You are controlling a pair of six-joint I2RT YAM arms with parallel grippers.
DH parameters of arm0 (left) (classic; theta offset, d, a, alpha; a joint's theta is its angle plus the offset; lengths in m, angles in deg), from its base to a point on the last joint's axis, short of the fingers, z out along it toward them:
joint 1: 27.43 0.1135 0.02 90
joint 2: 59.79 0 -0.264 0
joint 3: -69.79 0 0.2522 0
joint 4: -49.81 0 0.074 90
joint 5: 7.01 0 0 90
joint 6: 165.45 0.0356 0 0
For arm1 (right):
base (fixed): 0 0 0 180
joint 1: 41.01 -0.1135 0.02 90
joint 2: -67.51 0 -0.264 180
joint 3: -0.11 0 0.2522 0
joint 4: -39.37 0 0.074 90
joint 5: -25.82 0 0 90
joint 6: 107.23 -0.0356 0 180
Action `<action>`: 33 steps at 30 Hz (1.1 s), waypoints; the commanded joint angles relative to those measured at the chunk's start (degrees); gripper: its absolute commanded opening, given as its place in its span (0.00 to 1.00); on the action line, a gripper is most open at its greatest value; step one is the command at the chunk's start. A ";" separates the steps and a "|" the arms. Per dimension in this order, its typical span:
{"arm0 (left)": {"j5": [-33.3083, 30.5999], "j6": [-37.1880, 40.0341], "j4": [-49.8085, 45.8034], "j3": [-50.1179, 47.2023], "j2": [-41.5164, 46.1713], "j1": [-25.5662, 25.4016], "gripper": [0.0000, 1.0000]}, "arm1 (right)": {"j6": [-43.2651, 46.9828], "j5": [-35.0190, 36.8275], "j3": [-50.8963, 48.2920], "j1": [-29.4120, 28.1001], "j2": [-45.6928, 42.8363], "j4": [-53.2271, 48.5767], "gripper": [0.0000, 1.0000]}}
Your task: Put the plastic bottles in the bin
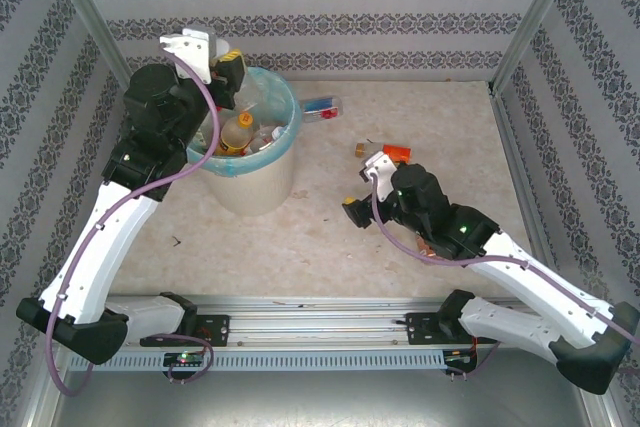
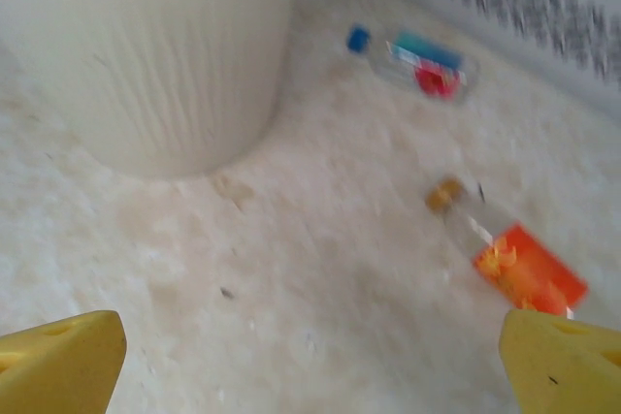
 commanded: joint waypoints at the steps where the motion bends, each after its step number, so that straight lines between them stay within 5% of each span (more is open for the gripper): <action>1: 7.58 -1.06 -1.80 2.08 0.01 -2.23 0.00 | -8.53 3.24 0.31 3.91 -0.99 -8.84 0.98; 10: 7.67 1.36 -1.83 -3.61 -4.89 -4.45 0.00 | -19.80 -7.58 -5.35 16.72 -6.24 -19.08 0.98; 18: 4.37 2.51 -0.90 -8.66 -7.50 -4.46 0.00 | -22.47 -6.92 -5.32 15.78 -2.33 -20.75 0.98; 25: 1.21 2.09 0.84 -12.81 -7.12 -4.50 0.00 | -25.35 -9.02 -10.82 16.03 -1.99 -12.27 0.98; 33: -7.53 3.92 -2.41 -11.41 -7.84 -4.26 0.00 | -27.31 -12.49 -11.60 16.22 1.74 -9.80 0.98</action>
